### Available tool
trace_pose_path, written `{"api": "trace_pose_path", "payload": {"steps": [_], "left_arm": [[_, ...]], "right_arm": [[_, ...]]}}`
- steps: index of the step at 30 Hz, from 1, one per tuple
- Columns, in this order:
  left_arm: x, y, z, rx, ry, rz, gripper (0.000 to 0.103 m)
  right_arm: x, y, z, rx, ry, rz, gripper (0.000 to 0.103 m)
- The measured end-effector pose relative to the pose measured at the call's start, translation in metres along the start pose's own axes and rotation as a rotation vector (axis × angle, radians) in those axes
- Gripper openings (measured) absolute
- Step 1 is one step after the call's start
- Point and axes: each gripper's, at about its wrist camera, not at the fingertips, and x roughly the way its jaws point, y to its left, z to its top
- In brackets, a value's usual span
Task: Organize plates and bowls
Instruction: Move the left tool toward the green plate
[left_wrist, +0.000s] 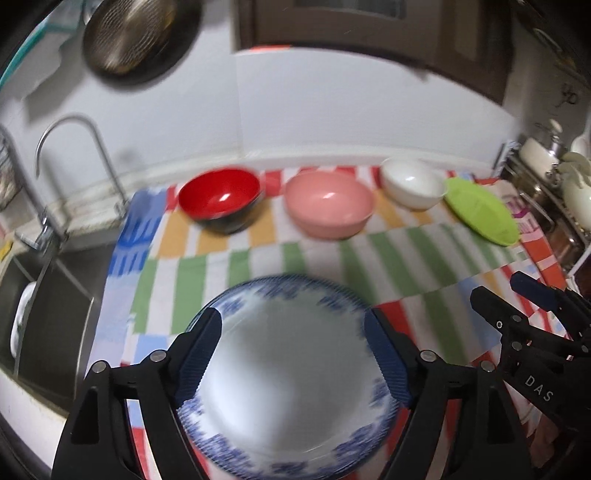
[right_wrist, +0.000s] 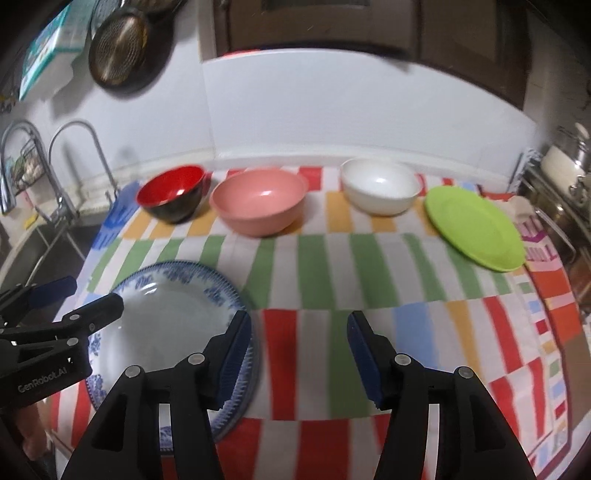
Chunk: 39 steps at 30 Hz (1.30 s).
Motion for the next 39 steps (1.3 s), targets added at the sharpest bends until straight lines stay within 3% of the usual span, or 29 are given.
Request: {"api": "trace_pose_path", "payload": {"steps": [2,14,24,39], "left_arm": [[-0.002,-0.014,0.007,0.022,-0.020,-0.014,0.082],[-0.003,-0.114,0.046,0.123,-0.093,-0.113,0.082],[0.013,-0.178,0.075,0.119,-0.097,-0.175,0.082],[0.076,-0.246,0.109,0.152,-0.076,-0.158,0.081]], "right_arm": [[-0.009,-0.012,0.003,0.012,-0.023,-0.015,0.064],[-0.041,-0.105,0.018,0.095,-0.128,-0.142,0.064],[-0.044,-0.179,0.028,0.148,-0.168,-0.188,0.064],[-0.006,-0.265,0.048,0.220,-0.159,-0.212,0.064]]}}
